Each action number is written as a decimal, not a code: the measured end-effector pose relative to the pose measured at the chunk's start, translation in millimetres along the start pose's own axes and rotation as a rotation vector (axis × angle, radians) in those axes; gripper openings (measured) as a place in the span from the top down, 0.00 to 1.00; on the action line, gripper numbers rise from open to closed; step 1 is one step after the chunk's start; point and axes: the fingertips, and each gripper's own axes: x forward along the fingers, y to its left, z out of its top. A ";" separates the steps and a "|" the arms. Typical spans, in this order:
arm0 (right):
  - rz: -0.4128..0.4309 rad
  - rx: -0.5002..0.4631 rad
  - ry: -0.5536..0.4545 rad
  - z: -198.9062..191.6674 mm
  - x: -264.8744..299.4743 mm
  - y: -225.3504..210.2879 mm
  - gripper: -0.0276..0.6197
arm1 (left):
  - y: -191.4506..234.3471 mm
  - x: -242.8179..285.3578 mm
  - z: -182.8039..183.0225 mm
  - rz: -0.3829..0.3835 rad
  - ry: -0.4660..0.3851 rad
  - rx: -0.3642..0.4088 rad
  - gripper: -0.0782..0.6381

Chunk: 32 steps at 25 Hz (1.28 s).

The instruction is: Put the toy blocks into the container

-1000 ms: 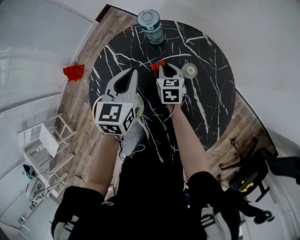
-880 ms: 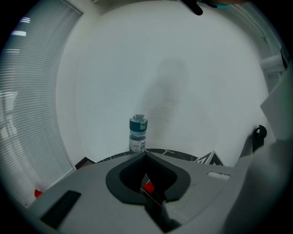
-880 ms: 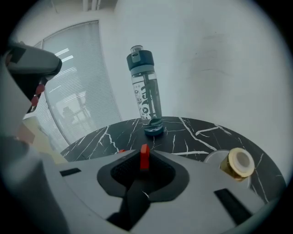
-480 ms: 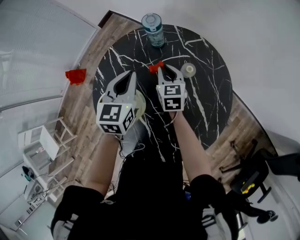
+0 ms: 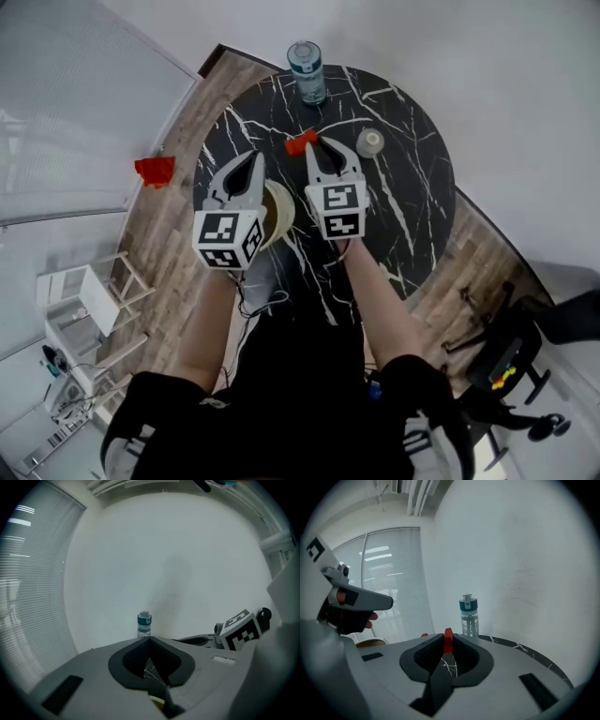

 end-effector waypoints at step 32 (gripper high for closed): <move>0.264 -0.301 0.027 11.9 -66.6 202.3 0.88 | 98.8 -179.2 -49.1 0.161 -0.038 -0.065 0.89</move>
